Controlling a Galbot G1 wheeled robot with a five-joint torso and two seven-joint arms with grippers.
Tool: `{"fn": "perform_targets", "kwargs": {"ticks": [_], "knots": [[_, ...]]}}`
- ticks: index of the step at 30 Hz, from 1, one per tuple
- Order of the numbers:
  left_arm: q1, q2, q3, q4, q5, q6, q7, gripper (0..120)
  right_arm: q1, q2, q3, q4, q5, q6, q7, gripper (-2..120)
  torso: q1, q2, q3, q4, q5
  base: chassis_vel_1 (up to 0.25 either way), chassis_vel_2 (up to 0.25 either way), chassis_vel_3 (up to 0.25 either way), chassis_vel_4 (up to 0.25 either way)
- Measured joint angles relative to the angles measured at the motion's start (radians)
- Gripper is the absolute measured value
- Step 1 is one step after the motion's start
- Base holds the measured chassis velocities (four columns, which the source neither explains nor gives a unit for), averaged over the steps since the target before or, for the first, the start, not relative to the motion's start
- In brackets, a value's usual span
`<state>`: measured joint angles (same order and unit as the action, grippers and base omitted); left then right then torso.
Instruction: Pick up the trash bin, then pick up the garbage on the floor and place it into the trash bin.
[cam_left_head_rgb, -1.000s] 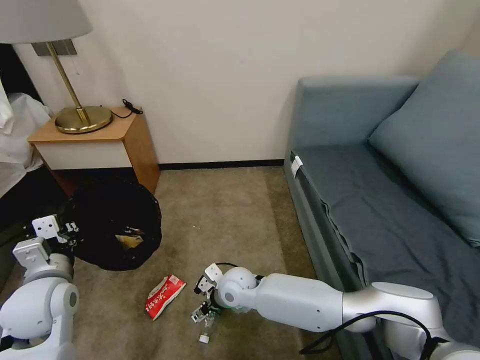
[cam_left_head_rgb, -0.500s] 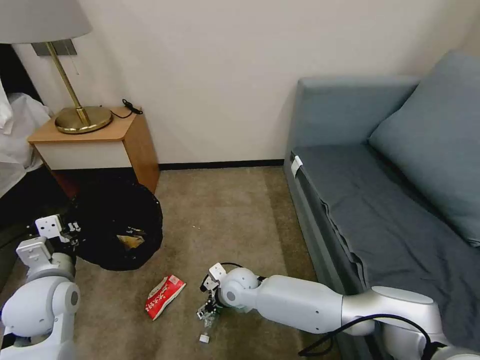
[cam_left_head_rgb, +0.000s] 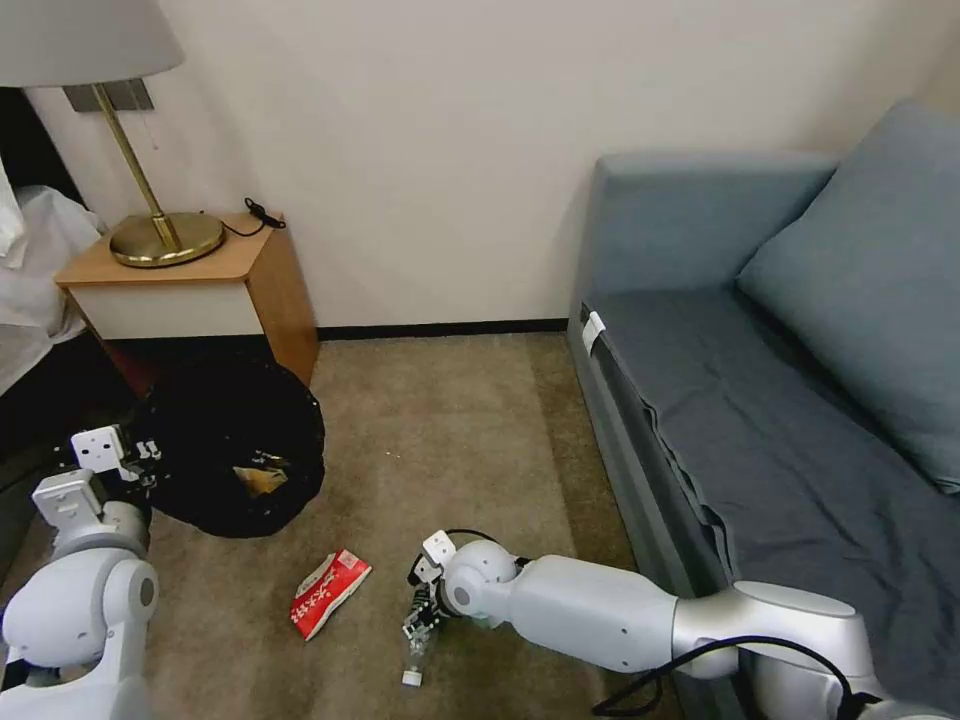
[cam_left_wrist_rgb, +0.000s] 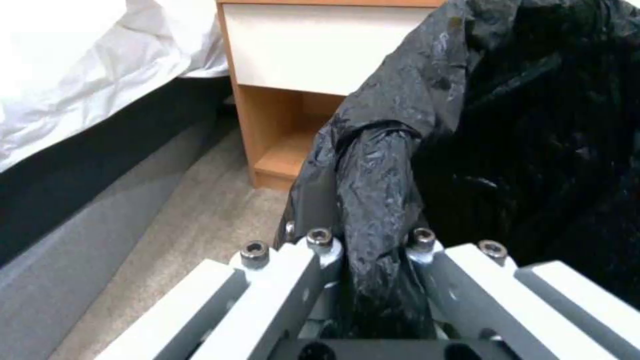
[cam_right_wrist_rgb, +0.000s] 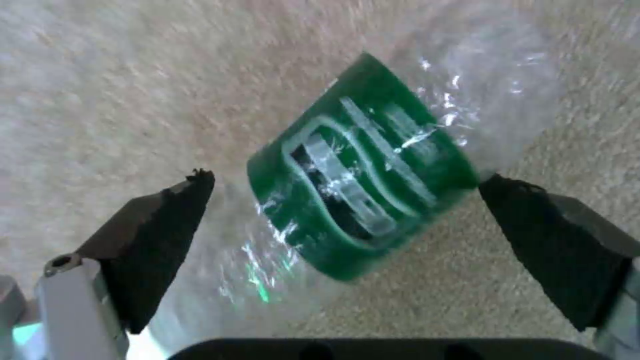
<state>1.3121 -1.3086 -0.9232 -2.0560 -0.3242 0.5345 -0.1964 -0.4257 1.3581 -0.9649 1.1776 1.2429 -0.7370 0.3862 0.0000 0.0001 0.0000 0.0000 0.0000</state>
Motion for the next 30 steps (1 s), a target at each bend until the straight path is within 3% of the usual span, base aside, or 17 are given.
{"fn": "perform_targets", "kwargs": {"ticks": [5,12,14,22,30], "knots": [[-0.009,0.010,0.001,0.017,0.000,-0.009,0.004,4,-0.004,0.017,0.000,-0.057,-0.042,0.009,-0.035,98,0.000,0.000,0.000,0.0000,0.0000,0.000,0.000,0.000,0.000],[-0.023,0.020,0.001,0.035,-0.002,-0.012,0.006,4,-0.003,0.012,0.000,-0.064,-0.064,0.021,-0.064,76,0.000,0.000,0.000,0.0000,0.0000,0.000,0.000,0.000,0.000],[-0.027,0.025,0.002,0.043,-0.003,-0.013,0.007,4,-0.003,0.011,0.001,-0.062,-0.076,0.027,-0.076,64,0.000,0.000,0.000,0.0000,0.0000,0.000,0.000,0.000,0.000],[-0.028,0.031,-0.001,0.047,-0.005,-0.014,0.009,4,0.003,0.011,0.014,-0.056,-0.093,0.037,-0.092,36,0.000,0.000,0.000,0.0000,0.0000,0.000,0.000,0.000,0.000],[-0.009,0.033,-0.014,0.048,-0.006,-0.021,0.015,4,0.004,-0.006,0.046,-0.020,-0.115,0.040,-0.092,19,0.000,0.000,0.000,0.0000,-0.0001,0.000,0.000,0.000,0.000]]}}
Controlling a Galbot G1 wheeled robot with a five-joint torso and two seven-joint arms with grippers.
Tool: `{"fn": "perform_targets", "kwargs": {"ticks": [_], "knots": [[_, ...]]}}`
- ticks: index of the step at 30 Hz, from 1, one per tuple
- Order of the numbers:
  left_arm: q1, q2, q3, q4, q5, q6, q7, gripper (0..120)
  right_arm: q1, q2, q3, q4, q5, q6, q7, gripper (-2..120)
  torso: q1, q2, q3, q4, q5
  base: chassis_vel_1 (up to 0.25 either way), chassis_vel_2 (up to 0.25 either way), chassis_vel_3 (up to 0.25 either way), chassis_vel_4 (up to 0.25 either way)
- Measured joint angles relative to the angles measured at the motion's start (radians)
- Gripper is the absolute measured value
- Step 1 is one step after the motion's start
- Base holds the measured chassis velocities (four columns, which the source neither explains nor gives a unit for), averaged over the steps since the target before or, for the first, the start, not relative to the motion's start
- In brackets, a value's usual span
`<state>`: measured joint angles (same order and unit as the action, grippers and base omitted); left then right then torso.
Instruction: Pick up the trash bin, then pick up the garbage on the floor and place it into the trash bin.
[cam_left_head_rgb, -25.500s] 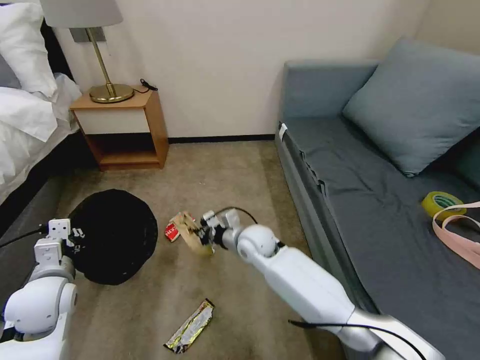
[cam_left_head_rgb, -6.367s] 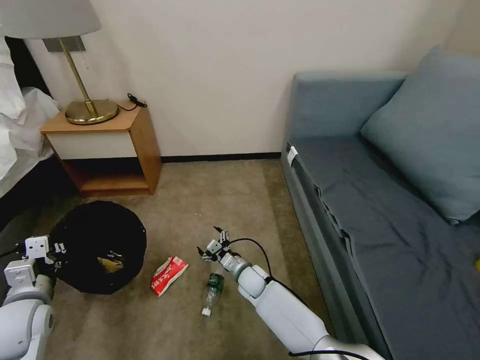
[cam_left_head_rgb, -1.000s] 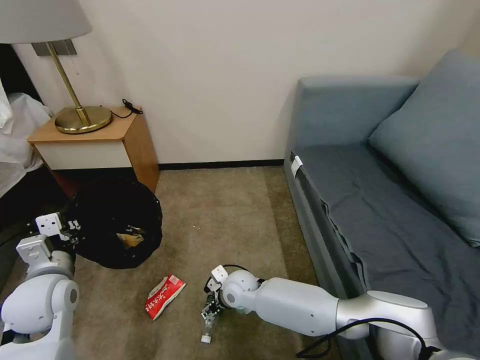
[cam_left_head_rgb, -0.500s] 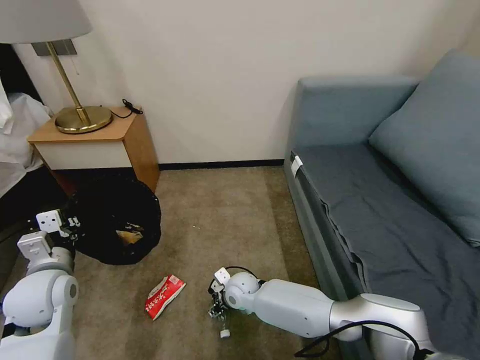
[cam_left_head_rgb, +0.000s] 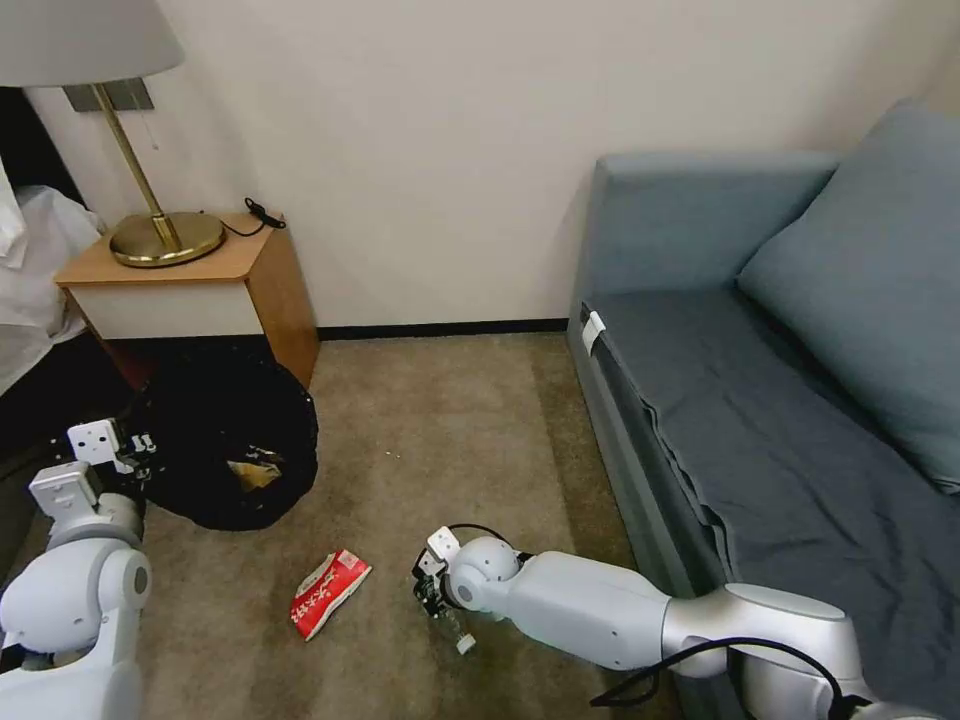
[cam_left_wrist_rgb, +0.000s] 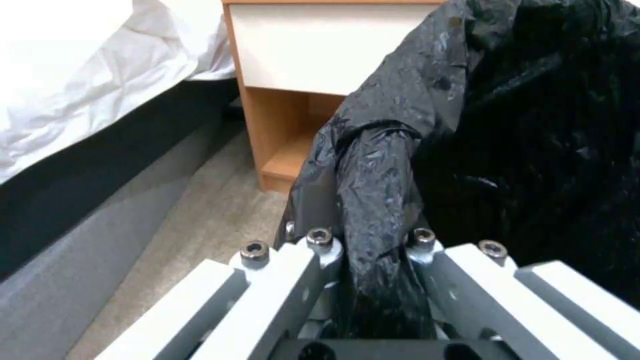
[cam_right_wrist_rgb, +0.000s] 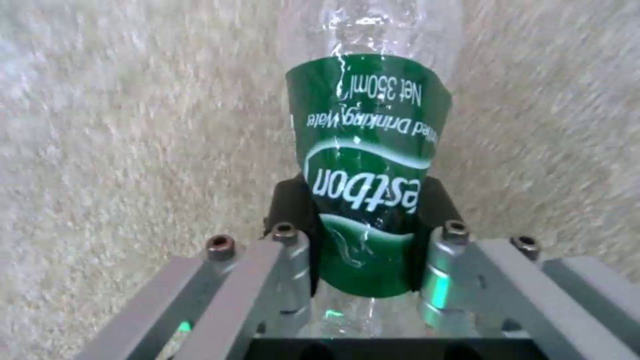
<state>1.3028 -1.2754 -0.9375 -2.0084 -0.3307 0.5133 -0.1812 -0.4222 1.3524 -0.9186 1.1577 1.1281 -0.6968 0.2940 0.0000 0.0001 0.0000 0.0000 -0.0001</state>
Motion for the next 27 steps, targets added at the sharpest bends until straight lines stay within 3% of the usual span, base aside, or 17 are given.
{"fn": "perform_targets", "kwargs": {"ticks": [9,16,27], "knots": [[0.031,0.002,-0.008,-0.004,0.000,-0.007,0.002,4,-0.012,-0.027,0.109,0.053,-0.066,0.016,-0.007,19,0.000,0.000,0.000,0.0000,0.0001,0.000,0.000,0.000,0.000],[0.073,0.006,-0.011,0.003,0.019,-0.053,0.020,4,0.022,-0.035,0.333,0.124,-0.188,0.086,-0.080,19,0.000,0.000,0.000,0.0000,0.0000,0.000,0.000,0.000,0.000],[0.072,-0.002,0.008,-0.021,0.041,-0.050,0.039,4,0.117,0.006,0.432,0.241,-0.153,0.172,-0.156,19,0.000,0.000,0.000,0.0001,0.0001,0.000,0.000,0.000,0.000]]}}
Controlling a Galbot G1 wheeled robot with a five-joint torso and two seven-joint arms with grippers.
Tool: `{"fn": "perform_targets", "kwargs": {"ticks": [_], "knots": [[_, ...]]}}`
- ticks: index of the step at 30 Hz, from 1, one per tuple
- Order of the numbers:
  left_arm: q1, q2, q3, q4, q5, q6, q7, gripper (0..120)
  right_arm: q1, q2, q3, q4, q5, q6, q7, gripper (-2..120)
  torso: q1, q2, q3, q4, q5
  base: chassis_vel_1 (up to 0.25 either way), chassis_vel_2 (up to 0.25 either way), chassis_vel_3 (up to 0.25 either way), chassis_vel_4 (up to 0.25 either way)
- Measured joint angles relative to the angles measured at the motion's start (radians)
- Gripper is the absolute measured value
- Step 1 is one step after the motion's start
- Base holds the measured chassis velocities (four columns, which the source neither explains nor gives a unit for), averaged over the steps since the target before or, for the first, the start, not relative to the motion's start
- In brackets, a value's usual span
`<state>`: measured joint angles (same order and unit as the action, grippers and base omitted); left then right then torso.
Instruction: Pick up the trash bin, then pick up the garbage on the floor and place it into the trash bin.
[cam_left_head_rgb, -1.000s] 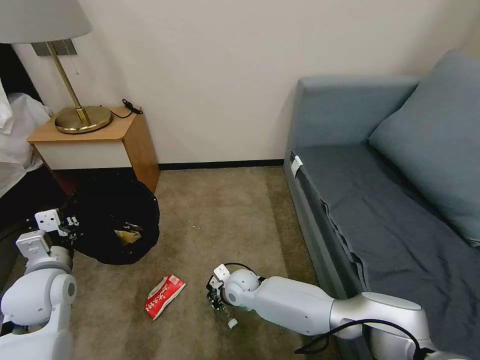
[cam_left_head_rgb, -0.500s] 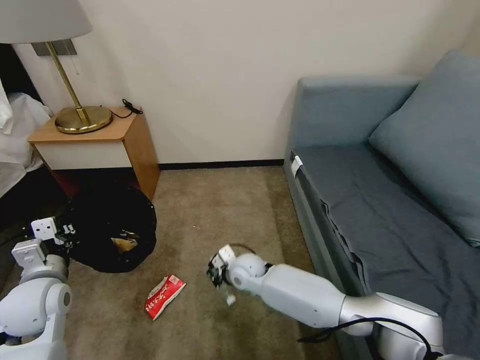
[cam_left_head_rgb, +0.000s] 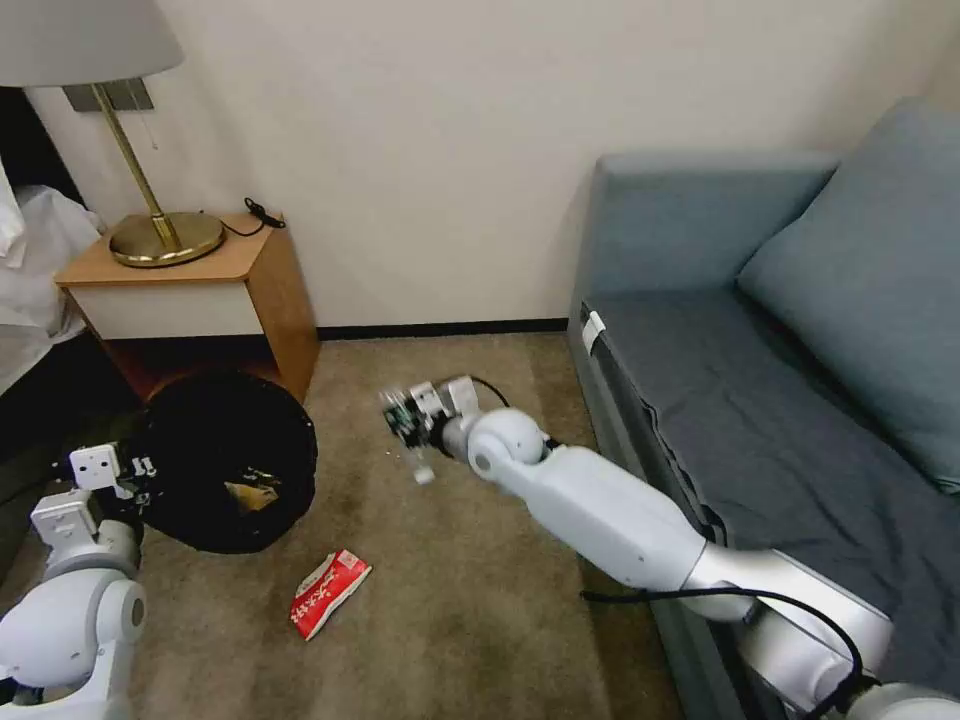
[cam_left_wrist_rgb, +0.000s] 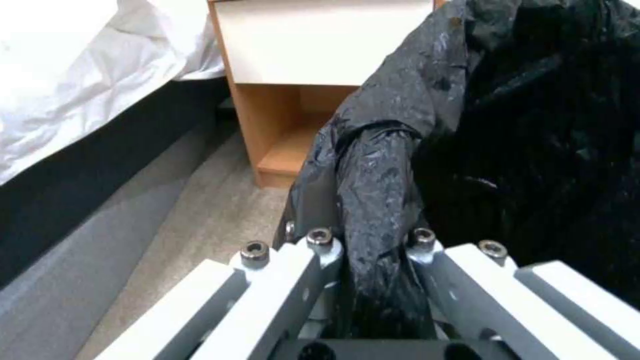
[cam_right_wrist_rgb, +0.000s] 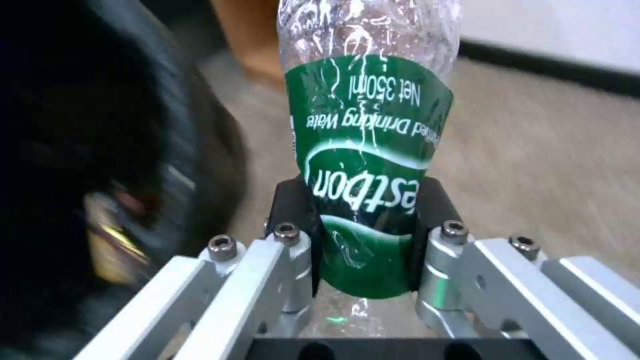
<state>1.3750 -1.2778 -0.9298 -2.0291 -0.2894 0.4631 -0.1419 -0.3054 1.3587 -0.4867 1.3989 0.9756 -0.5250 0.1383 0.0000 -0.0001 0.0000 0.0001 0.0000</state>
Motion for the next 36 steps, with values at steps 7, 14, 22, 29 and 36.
{"fn": "perform_targets", "kwargs": {"ticks": [7,14,22,29,36], "knots": [[-0.006,0.005,0.015,-0.010,0.004,0.004,0.014,4,0.033,0.046,0.001,0.028,0.022,0.030,-0.039,19,0.000,0.000,0.000,-0.0001,-0.0001,0.000,0.000,0.000,0.000],[-0.020,0.007,0.035,-0.022,0.001,0.019,0.022,4,0.046,0.099,-0.034,0.024,0.028,0.051,-0.061,19,0.000,0.000,0.000,-0.0001,-0.0001,0.000,0.000,0.000,0.000],[-0.027,-0.004,0.047,-0.035,-0.002,0.034,0.023,4,0.042,0.169,-0.097,-0.013,0.021,0.097,-0.080,19,0.000,0.000,0.000,0.0000,-0.0002,0.000,0.000,0.000,0.000],[-0.024,-0.013,0.047,-0.035,-0.003,0.034,0.023,4,0.017,0.181,-0.122,-0.020,0.008,0.102,-0.066,28,0.000,0.000,0.000,0.0000,-0.0002,0.000,0.000,0.000,0.000],[-0.031,-0.019,0.043,-0.027,0.000,0.034,0.022,4,-0.003,0.168,-0.137,-0.010,-0.003,0.128,-0.041,53,0.000,0.000,0.000,-0.0002,0.0000,0.000,0.000,0.000,0.000]]}}
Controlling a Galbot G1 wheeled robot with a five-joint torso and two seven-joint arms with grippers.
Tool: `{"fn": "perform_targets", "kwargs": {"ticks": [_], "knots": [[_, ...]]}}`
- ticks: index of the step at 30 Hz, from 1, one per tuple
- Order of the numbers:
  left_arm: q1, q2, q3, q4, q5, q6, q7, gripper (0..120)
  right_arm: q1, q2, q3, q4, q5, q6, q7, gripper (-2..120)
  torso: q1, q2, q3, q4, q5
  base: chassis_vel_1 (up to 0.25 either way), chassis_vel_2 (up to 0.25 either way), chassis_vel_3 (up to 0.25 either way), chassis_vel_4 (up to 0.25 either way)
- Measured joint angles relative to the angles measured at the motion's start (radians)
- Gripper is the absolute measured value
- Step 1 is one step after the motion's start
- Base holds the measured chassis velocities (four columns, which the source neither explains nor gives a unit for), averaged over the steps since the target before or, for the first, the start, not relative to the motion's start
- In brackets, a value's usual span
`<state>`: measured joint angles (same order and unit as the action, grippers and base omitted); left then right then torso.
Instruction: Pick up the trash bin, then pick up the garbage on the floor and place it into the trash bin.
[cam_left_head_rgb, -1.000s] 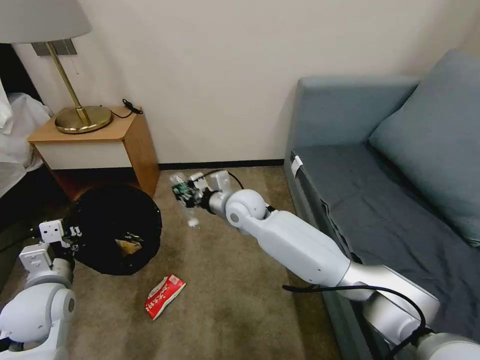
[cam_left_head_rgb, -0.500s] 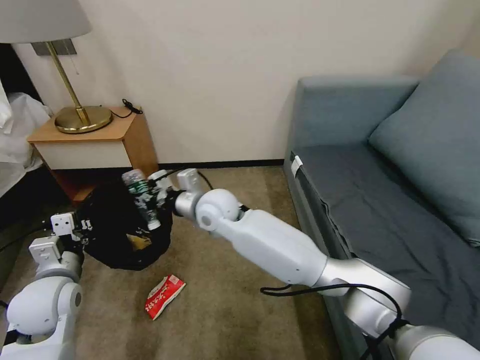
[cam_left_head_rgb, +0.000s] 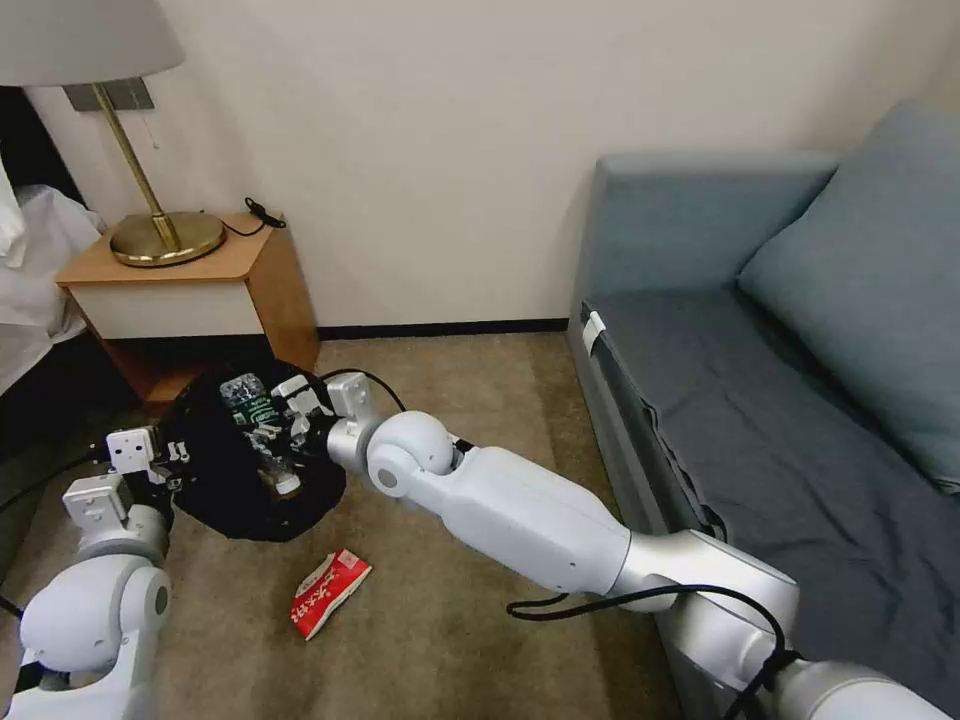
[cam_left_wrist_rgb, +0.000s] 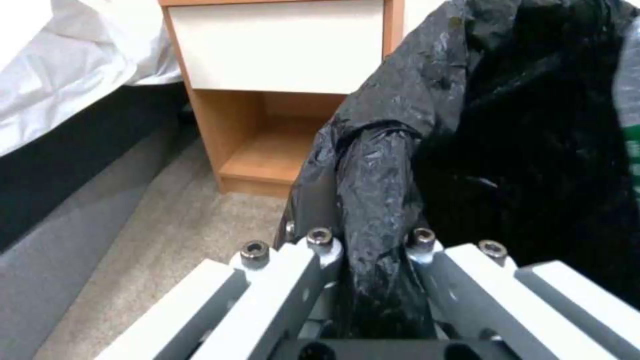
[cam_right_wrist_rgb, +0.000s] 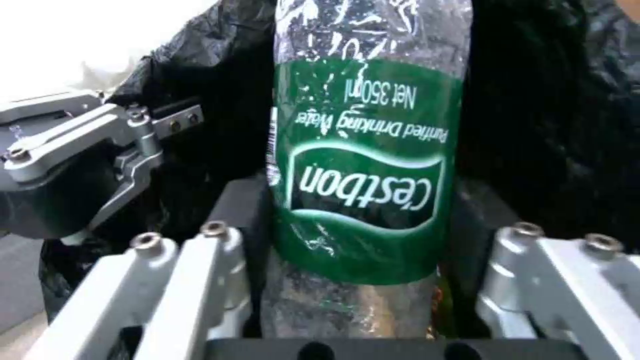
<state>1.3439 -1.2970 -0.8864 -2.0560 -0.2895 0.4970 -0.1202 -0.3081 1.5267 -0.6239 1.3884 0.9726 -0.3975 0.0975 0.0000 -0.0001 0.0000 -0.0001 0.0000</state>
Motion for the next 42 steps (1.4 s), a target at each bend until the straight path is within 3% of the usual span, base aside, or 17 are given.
{"fn": "perform_targets", "kwargs": {"ticks": [1,3,4,7,9,13,19,26,32,42], "knots": [[-0.001,0.000,-0.001,0.002,0.001,0.000,0.000,4,-0.003,0.000,-0.001,0.002,-0.001,0.005,0.004,61,0.000,0.000,0.000,0.0001,0.0000,0.000,0.000,0.000,0.000],[-0.001,0.000,-0.002,0.003,0.001,-0.001,0.000,4,-0.004,0.000,-0.001,0.002,-0.001,0.006,0.006,63,0.000,0.000,0.000,0.0001,0.0000,0.000,0.000,0.000,0.000],[-0.002,0.001,-0.004,0.005,0.001,-0.001,-0.001,4,-0.005,0.001,-0.001,0.003,-0.001,0.008,0.008,71,0.000,0.000,0.000,0.0001,0.0000,0.000,0.000,0.000,0.000],[-0.003,0.002,-0.005,0.008,0.001,-0.001,-0.001,4,-0.005,0.002,-0.002,0.006,-0.001,0.008,0.009,79,0.000,0.000,0.000,0.0001,0.0000,0.000,0.000,0.000,0.000],[-0.005,0.005,-0.006,0.014,0.002,-0.003,-0.001,4,-0.006,0.002,-0.007,0.010,-0.001,0.007,0.011,90,0.000,0.000,0.000,0.0001,0.0000,0.000,0.000,0.000,0.000],[-0.009,0.010,-0.010,0.024,0.001,-0.006,-0.001,4,-0.006,-0.007,-0.011,0.022,-0.001,0.006,0.025,99,0.000,0.000,0.000,0.0002,0.0000,0.000,0.000,0.000,0.000],[-0.017,0.028,-0.027,0.037,-0.004,-0.011,-0.001,4,0.009,-0.050,-0.007,0.046,0.007,0.003,0.054,100,0.000,0.000,0.000,0.0002,0.0001,0.000,0.000,0.000,0.000],[-0.019,0.057,-0.063,0.072,-0.018,-0.030,-0.002,4,-0.013,-0.153,0.017,0.083,-0.004,-0.069,0.138,100,0.000,0.000,0.000,0.0000,0.0002,0.000,0.000,0.000,0.000],[-0.020,0.068,-0.090,0.093,-0.023,-0.038,-0.004,4,-0.124,-0.240,0.058,0.120,-0.095,-0.098,0.211,100,0.000,0.000,0.000,0.0000,0.0003,0.000,0.000,0.000,0.000],[-0.010,0.063,-0.085,0.096,-0.021,-0.043,-0.003,4,-0.251,-0.333,0.137,0.167,-0.196,-0.083,0.238,100,0.000,0.000,0.000,-0.0001,0.0001,0.000,0.000,0.000,0.000]]}}
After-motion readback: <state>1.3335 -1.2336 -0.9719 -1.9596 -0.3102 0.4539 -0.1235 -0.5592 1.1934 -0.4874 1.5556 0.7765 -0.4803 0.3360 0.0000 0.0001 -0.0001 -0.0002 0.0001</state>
